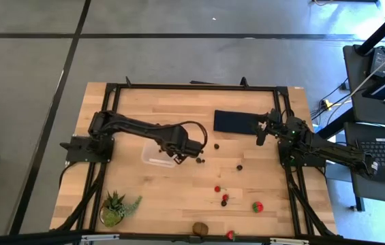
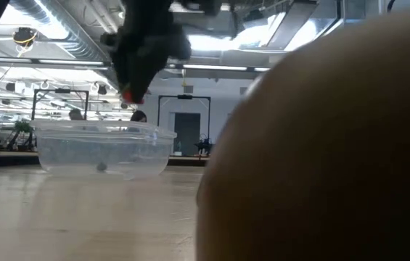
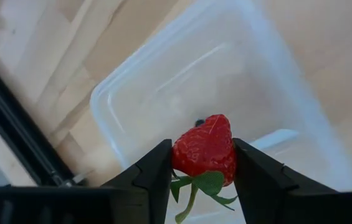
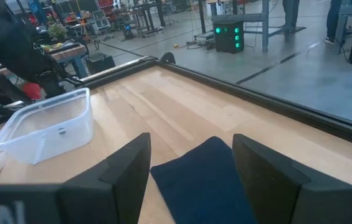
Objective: Pick and placing Produce into tupperware
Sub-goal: Put the left strawberry into the transparent bin, then put the top blackberry into the transparent bin
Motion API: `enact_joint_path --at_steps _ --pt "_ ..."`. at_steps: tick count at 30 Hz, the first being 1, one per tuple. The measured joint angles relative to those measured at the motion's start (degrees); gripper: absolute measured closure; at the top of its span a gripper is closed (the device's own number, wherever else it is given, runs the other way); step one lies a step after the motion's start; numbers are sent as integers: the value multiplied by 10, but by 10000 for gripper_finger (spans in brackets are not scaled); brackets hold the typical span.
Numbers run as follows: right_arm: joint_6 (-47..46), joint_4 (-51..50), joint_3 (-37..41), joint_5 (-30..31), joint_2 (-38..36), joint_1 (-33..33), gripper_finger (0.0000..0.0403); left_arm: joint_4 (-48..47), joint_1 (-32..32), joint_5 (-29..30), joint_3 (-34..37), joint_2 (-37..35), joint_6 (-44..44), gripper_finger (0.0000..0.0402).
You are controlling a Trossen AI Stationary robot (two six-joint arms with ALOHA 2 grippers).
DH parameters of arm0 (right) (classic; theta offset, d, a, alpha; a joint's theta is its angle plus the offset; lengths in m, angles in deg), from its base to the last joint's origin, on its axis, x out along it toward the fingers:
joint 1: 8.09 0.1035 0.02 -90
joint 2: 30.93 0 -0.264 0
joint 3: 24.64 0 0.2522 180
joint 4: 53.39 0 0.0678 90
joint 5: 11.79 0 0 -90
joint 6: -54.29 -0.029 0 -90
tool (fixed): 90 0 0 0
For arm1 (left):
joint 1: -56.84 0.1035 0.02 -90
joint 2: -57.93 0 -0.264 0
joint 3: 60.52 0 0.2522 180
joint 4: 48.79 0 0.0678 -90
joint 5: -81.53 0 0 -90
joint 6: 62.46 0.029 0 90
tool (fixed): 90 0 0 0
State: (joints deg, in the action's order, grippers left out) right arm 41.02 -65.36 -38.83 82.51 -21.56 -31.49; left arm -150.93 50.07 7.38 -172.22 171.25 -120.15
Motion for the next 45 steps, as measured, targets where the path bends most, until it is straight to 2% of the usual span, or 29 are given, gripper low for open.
enact_joint_path --at_steps 6,10,15,27,32,38,45 --pt "0 -2 0 -15 0 0 175 20 4 -12 75 0 0 261" --pt "-1 -3 0 -29 0 0 175 55 9 -17 100 0 7 261" --pt "-2 -6 0 -31 0 0 175 77 14 3 103 0 27 261" --pt "-14 -6 0 -31 0 0 175 72 3 40 103 0 11 235" --pt "-14 -6 0 -31 0 0 175 72 -2 34 103 0 30 241" --pt "-14 -6 0 -31 0 0 175 72 -13 26 103 0 11 246" --pt "-14 -5 0 -31 0 0 175 72 -12 9 103 -1 21 237"
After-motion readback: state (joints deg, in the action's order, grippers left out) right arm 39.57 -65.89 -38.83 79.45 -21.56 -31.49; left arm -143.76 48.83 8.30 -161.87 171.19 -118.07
